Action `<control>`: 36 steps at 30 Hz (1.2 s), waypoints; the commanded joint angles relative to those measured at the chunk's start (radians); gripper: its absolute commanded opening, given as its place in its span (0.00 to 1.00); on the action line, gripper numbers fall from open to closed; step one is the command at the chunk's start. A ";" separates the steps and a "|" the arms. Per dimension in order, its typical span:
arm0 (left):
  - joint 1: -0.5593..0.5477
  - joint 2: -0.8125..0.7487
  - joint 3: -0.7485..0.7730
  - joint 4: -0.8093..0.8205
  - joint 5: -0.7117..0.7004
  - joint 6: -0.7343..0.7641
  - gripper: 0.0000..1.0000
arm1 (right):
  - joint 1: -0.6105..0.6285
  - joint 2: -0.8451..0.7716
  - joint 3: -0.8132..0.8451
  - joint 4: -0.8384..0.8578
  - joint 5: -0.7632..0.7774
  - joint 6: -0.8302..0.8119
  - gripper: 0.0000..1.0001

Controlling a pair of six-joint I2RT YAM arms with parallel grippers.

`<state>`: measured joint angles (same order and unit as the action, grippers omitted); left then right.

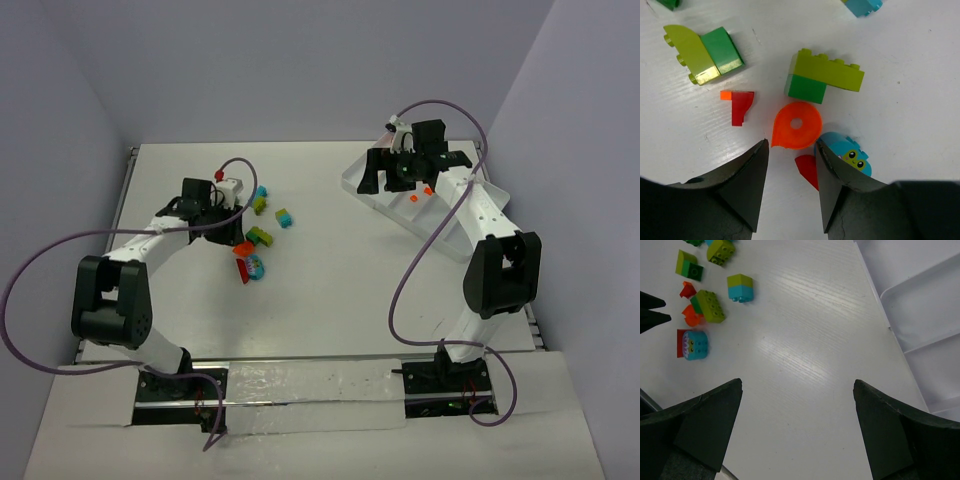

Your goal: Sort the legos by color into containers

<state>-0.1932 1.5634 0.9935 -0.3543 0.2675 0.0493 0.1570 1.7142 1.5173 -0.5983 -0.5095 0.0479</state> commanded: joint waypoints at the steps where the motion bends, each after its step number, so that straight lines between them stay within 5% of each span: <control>1: 0.065 0.014 0.003 -0.010 0.098 -0.013 0.53 | 0.007 -0.010 -0.012 0.023 -0.003 -0.006 0.99; 11: 0.188 0.150 0.032 -0.028 0.313 -0.023 0.51 | 0.007 -0.011 -0.022 0.023 -0.011 -0.008 0.99; 25: 0.218 0.272 0.052 0.035 0.472 -0.089 0.42 | 0.009 0.002 -0.010 0.015 -0.015 -0.007 0.98; 36: 0.271 0.330 0.089 0.065 0.540 -0.148 0.21 | 0.007 -0.004 -0.021 0.018 -0.030 -0.007 0.99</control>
<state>0.0635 1.8975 1.0485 -0.3258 0.7483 -0.0875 0.1574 1.7142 1.4975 -0.5980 -0.5158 0.0467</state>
